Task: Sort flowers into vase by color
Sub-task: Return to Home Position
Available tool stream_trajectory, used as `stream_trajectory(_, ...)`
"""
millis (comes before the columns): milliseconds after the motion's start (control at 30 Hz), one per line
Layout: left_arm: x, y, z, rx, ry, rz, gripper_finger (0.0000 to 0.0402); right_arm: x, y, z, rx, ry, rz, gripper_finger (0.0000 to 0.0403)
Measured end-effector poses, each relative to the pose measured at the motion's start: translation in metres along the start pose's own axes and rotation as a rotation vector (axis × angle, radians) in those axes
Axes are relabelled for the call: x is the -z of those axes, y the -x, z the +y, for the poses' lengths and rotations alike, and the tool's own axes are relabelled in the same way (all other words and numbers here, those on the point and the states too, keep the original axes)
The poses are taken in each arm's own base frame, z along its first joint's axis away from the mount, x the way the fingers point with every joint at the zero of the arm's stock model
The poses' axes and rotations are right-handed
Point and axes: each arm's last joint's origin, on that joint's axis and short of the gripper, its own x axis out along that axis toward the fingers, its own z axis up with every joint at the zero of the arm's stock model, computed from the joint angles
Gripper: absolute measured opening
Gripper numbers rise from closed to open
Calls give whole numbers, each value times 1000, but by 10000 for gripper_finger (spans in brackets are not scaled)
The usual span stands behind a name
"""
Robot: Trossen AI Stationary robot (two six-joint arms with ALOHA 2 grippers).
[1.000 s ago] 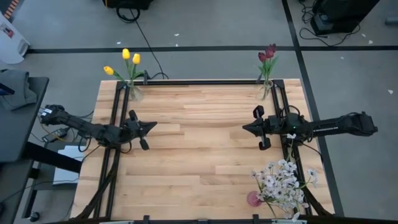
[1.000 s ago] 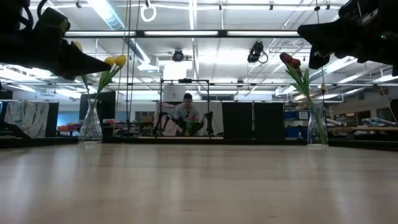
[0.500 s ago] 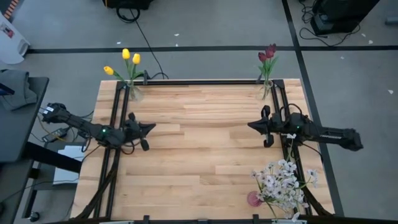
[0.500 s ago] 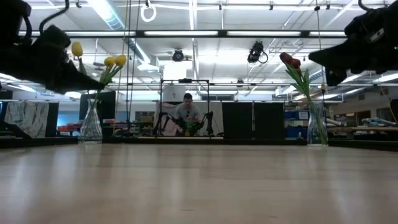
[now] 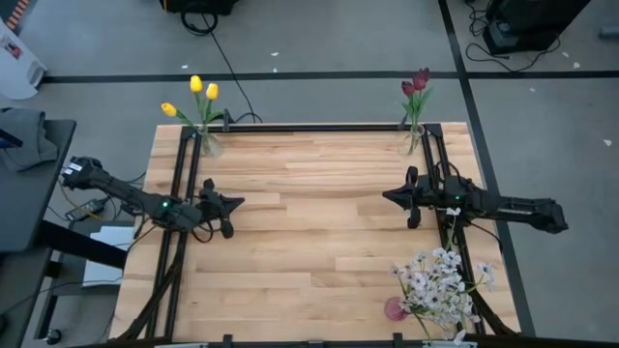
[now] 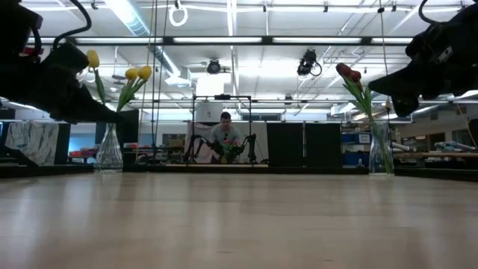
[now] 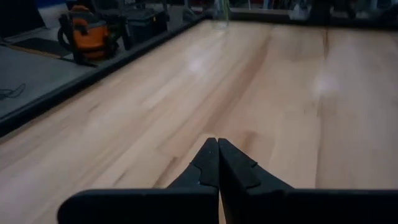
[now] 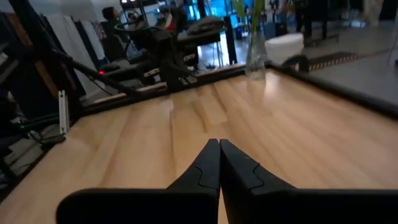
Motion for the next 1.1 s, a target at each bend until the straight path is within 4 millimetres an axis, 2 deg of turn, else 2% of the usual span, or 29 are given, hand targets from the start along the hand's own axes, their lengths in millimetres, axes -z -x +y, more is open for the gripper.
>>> stream_trajectory(167,5,-3,-5,90,5,62,2,2,-2,1,-37,-87,35,24)
stream_trajectory(267,6,-3,-6,115,-79,71,2,3,-3,1,-44,-127,46,25)
stream_trajectory(400,0,-3,-10,193,-57,37,7,3,-3,2,-60,-128,48,26)
stream_trajectory(567,-11,2,-22,546,-165,-60,10,2,-3,2,-60,-136,48,26)
stream_trajectory(667,-11,5,-26,714,-212,-66,10,2,-3,2,-60,-136,48,25)
stream_trajectory(800,-6,5,-27,776,-236,-14,10,2,-3,2,-60,-136,47,25)
stream_trajectory(900,-8,8,-27,832,-288,-62,10,2,-3,2,-60,-136,47,25)
stream_trajectory(1100,-11,15,-19,813,-337,-116,11,2,-3,2,-61,-136,43,25)
